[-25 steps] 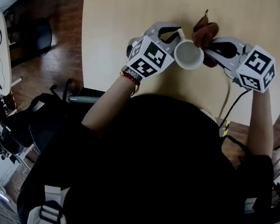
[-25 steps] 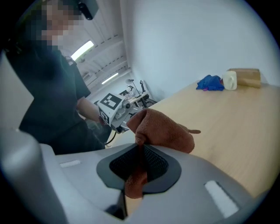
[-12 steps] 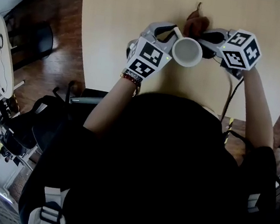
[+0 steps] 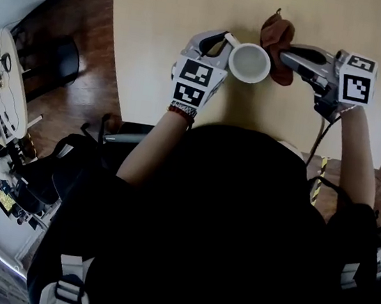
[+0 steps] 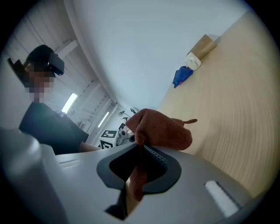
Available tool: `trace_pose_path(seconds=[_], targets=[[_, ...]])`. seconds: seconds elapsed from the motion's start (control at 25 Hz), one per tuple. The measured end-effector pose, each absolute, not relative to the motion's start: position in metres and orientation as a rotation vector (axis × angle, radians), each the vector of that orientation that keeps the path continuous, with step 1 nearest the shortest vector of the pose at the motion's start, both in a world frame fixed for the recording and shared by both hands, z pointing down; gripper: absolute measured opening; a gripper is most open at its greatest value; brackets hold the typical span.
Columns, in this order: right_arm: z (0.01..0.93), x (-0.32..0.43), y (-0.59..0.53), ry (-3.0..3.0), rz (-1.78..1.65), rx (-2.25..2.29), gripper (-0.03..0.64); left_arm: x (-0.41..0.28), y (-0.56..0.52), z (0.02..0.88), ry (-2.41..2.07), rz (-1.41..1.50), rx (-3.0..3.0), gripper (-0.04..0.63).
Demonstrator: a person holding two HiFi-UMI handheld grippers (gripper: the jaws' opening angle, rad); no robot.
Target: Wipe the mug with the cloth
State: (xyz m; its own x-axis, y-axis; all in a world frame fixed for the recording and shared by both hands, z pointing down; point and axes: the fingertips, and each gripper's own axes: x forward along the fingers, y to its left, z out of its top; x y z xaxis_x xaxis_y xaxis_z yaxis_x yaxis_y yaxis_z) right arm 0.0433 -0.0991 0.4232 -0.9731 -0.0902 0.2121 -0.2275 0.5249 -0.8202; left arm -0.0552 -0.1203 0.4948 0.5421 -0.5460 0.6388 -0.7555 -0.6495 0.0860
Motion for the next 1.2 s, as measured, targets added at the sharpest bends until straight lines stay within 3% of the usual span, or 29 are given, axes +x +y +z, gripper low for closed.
trace_pose_path(seconds=[0.36,0.68,1.2], targets=[[0.448,0.043,-0.098,-2.493,1.544,0.433,0.034,-0.053,-0.116,0.487,-1.099,0.924,2.443,0.034],[0.502,0.019,-0.091,-2.326,1.4,0.608,0.034,-0.073,-0.101,0.499,-1.071,0.984,2.468,0.035],[0.441,0.046,-0.054,-2.443,1.575,0.949,0.034,-0.09,-0.073,0.5,-1.131,0.998,2.382,0.035]])
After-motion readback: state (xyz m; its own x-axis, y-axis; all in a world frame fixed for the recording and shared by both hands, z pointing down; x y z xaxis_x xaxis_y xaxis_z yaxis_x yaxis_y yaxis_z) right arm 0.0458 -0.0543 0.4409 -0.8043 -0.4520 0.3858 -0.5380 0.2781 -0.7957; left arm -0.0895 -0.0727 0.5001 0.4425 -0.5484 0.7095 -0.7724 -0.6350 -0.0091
